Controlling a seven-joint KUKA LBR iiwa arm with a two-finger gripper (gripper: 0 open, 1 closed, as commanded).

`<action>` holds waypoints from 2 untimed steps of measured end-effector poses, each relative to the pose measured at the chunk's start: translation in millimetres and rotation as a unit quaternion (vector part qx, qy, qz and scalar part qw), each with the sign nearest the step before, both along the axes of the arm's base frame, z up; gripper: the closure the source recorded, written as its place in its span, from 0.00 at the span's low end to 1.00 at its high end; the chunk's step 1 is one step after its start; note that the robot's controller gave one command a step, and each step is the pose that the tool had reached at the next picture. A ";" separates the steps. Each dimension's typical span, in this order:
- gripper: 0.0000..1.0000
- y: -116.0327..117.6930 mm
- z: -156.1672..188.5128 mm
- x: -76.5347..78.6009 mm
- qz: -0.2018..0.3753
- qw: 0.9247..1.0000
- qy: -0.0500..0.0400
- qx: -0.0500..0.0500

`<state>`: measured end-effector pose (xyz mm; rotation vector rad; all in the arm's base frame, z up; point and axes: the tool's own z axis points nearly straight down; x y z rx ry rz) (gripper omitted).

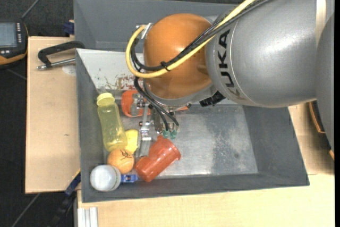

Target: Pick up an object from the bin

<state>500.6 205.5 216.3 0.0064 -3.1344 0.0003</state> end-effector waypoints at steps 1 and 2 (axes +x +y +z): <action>0.00 -1.2 4.5 2.1 -0.002 1.000 -0.004 0.001; 0.00 -58.6 -38.1 39.4 -0.003 1.000 -0.002 0.001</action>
Offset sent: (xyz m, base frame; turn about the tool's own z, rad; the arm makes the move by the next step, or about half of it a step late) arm 0.0416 -0.0661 -0.0437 0.0120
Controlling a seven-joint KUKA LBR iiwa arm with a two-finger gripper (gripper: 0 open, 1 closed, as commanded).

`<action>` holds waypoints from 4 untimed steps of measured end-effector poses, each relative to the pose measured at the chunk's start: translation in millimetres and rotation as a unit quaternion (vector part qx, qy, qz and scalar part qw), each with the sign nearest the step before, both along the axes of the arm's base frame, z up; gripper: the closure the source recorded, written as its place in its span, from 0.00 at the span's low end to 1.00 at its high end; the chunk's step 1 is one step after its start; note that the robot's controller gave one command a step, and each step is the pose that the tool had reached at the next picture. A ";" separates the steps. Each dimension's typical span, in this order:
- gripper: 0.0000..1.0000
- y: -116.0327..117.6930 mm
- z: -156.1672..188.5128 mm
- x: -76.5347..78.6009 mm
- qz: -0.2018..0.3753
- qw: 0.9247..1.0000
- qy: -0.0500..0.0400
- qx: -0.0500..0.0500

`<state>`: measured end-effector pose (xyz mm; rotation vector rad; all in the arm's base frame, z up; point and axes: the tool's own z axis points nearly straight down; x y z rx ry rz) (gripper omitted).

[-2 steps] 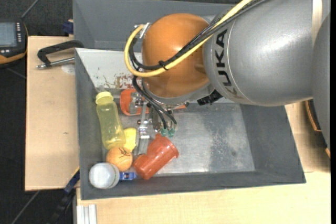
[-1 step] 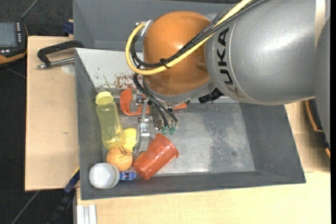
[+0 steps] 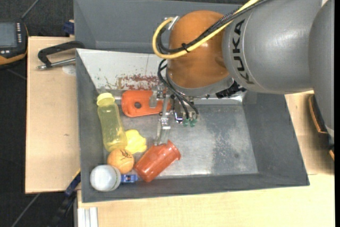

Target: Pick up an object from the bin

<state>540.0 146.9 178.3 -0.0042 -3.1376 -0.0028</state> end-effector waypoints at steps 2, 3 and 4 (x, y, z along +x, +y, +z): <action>0.00 -9.8 -86.5 21.7 -0.054 0.998 -0.006 0.003; 1.00 -39.3 -106.4 13.2 0.030 1.000 -0.005 0.000; 1.00 -39.3 -106.4 13.2 0.030 1.000 -0.006 0.000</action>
Offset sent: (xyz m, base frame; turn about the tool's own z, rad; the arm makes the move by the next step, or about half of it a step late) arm 0.0310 -0.0182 -0.1047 0.1219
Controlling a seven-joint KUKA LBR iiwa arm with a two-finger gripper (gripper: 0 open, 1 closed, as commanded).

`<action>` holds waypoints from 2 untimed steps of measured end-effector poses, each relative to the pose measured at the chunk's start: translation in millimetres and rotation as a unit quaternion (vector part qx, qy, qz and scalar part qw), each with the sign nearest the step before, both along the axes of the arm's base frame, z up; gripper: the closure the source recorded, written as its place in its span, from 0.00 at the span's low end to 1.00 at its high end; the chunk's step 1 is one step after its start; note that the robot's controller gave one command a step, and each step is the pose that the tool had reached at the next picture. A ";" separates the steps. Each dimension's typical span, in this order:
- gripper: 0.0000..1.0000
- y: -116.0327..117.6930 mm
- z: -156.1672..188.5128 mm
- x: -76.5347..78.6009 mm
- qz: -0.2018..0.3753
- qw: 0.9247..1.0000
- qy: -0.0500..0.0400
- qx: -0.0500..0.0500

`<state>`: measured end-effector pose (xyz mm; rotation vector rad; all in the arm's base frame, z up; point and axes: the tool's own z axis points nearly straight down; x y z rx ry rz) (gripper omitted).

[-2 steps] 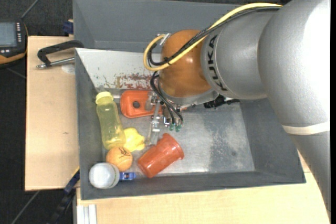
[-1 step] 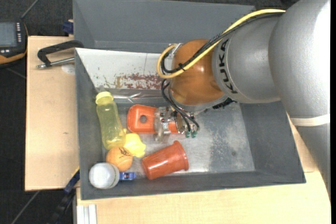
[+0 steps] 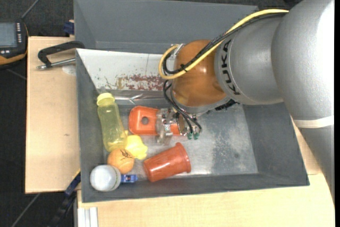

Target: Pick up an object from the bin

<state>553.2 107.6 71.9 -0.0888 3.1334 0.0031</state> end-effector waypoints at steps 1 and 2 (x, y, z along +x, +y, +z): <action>1.00 -1.8 9.8 17.8 0.018 1.000 -0.001 0.000; 1.00 -3.1 34.9 37.2 0.024 1.000 -0.002 0.001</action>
Offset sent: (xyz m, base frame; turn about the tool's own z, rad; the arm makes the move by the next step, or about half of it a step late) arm 0.0426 -0.0048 0.0419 -0.0481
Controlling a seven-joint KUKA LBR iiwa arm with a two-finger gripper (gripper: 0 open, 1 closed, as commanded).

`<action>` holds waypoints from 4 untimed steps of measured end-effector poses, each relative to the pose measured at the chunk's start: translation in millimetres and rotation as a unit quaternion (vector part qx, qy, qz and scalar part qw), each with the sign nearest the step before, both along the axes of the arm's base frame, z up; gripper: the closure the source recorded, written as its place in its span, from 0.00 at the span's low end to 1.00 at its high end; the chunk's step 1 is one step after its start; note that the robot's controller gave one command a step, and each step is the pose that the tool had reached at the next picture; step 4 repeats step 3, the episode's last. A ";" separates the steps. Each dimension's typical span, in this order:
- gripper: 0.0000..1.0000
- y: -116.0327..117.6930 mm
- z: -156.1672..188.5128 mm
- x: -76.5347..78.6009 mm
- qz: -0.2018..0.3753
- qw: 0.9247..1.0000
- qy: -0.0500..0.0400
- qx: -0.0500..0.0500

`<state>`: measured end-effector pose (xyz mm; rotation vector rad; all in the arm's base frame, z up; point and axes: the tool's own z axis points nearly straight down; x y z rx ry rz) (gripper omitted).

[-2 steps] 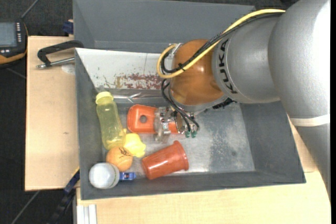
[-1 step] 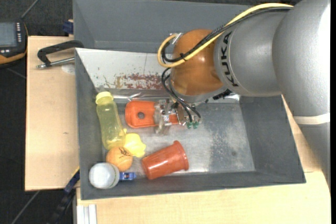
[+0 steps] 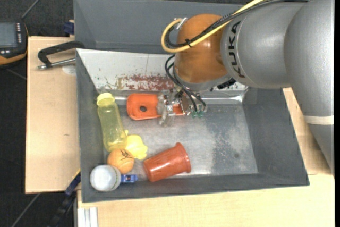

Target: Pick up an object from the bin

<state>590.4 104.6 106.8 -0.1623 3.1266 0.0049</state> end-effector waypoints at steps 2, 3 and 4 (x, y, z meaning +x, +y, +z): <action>1.00 -5.1 84.9 0.5 0.007 1.000 -0.002 0.001; 1.00 2.4 136.5 2.1 0.003 1.000 -0.002 0.001; 1.00 2.4 136.5 2.1 0.003 1.000 -0.002 0.001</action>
Offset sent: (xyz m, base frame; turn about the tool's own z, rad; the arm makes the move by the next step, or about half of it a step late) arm 0.0026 -0.0057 0.0920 -0.0162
